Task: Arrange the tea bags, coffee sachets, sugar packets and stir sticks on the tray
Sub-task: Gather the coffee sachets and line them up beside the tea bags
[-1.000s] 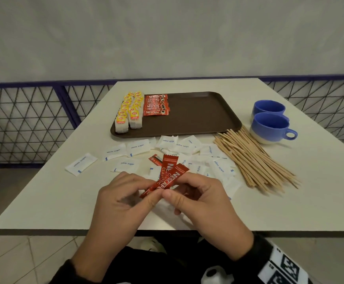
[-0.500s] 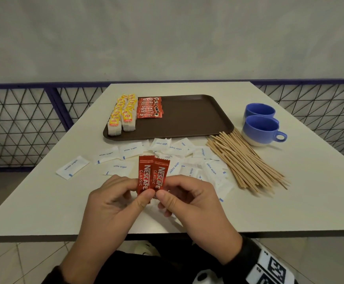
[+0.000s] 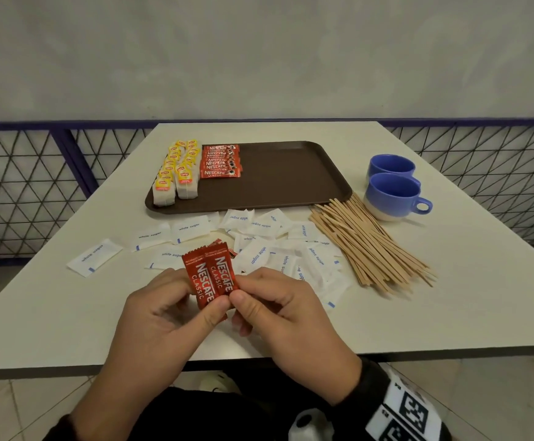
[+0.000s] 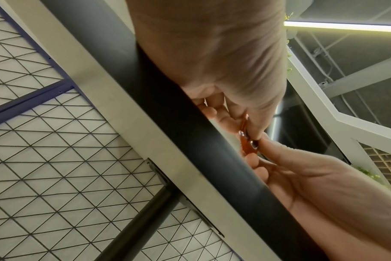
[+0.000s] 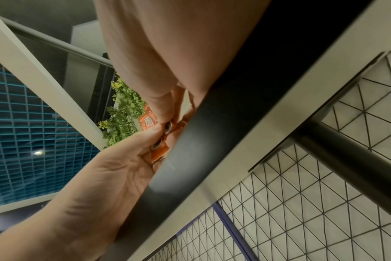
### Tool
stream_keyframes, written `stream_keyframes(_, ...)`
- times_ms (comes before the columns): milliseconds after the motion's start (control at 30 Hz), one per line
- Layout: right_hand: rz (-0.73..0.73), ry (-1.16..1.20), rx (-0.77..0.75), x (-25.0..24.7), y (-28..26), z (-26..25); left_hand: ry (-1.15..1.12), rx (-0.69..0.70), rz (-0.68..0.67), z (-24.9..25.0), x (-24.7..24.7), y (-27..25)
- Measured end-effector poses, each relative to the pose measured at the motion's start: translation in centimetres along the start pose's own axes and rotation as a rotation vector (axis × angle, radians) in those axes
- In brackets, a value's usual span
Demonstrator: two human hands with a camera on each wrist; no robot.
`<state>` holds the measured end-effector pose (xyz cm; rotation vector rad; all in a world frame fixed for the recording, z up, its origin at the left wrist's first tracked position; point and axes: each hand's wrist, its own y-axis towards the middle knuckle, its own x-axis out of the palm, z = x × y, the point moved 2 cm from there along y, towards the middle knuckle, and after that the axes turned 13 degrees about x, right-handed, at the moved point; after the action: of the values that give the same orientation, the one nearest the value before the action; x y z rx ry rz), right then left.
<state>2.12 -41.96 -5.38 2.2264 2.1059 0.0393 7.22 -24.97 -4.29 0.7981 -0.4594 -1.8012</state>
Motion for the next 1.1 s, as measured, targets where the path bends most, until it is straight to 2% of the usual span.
stream_keyframes(167, -0.005, -0.106, -0.028, 0.5, -0.2, -0.7, 0.016, 0.006, 0.068, 0.1, -0.3, 0.1)
stream_keyframes(300, 0.081, -0.076, -0.025, 1.0, -0.6, -1.1, 0.021, 0.019, 0.087, 0.1, -0.4, 0.2)
stream_keyframes(567, 0.169, -0.246, -0.211, 2.1, -0.8, -2.7, -0.065, 0.005, 0.206, -0.1, -1.1, -0.1)
stream_keyframes(700, 0.157, -0.238, -0.229, 2.9, 0.0, -3.1, -0.058, 0.014, 0.285, 0.3, -1.5, -0.1)
stream_keyframes(800, 0.109, -0.258, -0.202, 3.3, 0.6, -4.1, -0.055, -0.036, 0.304, -0.1, -2.0, -0.2)
stream_keyframes(867, 0.054, -0.305, -0.164, 3.4, 1.2, -5.2, -0.058, -0.073, 0.299, -0.2, -2.3, -0.2)
stream_keyframes(967, -0.010, -0.438, -0.091, 2.2, 3.3, -7.6, 0.012, -0.104, 0.196, -0.1, -3.0, 0.5)
stream_keyframes(1100, 0.031, -0.634, 0.013, -1.1, 9.3, -13.1, 0.343, -0.075, 0.099, -1.7, -5.7, 1.5)
